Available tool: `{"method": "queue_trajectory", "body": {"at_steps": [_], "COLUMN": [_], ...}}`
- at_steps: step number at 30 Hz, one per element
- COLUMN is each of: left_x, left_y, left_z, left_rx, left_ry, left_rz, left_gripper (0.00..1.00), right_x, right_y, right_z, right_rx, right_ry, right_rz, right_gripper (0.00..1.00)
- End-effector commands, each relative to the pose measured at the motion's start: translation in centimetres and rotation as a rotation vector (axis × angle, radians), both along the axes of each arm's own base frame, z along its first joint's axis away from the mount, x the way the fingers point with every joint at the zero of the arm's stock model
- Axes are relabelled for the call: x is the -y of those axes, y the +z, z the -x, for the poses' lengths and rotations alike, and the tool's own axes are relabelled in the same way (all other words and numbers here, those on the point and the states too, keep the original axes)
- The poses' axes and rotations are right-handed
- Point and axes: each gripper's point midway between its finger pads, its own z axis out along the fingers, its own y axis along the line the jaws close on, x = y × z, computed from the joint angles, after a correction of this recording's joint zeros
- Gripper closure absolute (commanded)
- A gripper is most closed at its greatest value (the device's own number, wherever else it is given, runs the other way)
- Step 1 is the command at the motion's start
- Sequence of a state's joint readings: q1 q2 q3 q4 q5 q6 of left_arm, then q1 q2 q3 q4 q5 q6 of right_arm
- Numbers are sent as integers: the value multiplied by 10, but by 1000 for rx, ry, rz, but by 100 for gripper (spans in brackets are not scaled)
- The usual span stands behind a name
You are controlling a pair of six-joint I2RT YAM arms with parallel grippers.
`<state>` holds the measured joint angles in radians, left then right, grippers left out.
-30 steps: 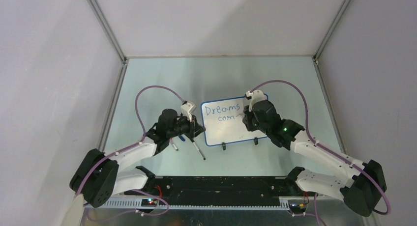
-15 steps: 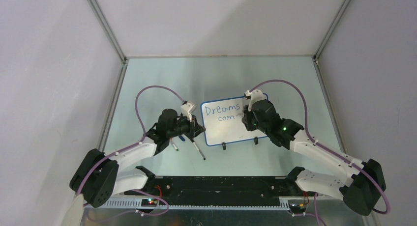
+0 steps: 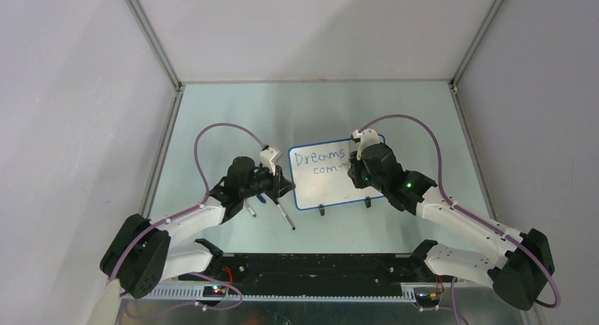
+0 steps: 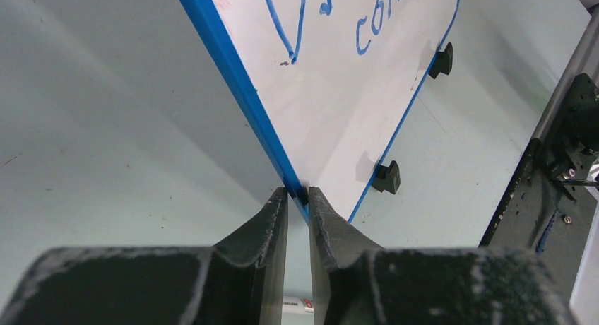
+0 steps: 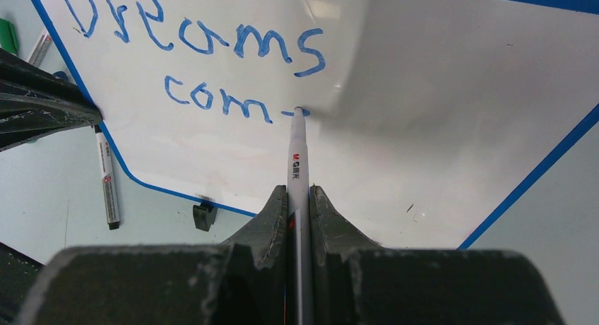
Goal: Write a sentence on the whiteboard
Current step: Write a sentence with the whiteboard marker.
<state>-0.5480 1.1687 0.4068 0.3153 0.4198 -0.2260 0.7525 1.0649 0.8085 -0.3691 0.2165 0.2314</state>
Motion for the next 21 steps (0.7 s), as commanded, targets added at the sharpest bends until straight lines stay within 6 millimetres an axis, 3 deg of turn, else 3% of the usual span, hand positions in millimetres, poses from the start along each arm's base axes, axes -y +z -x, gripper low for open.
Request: {"method": "queue_trajectory", "body": {"at_steps": [1,21], "left_x": [5,5], "left_y": [17,17], "left_z": [-4,-5], "left_rx": [64,64], "left_ry": [-21,-21], "left_rz": [20,20], "left_gripper": [79,79], "right_x": [3,-14], "right_y": [22,26], "right_z": [-11,-14], "right_rx": [58,52], "right_ry": [-30,24], "right_rz": [-15,-43], "right_gripper": [100,100]}}
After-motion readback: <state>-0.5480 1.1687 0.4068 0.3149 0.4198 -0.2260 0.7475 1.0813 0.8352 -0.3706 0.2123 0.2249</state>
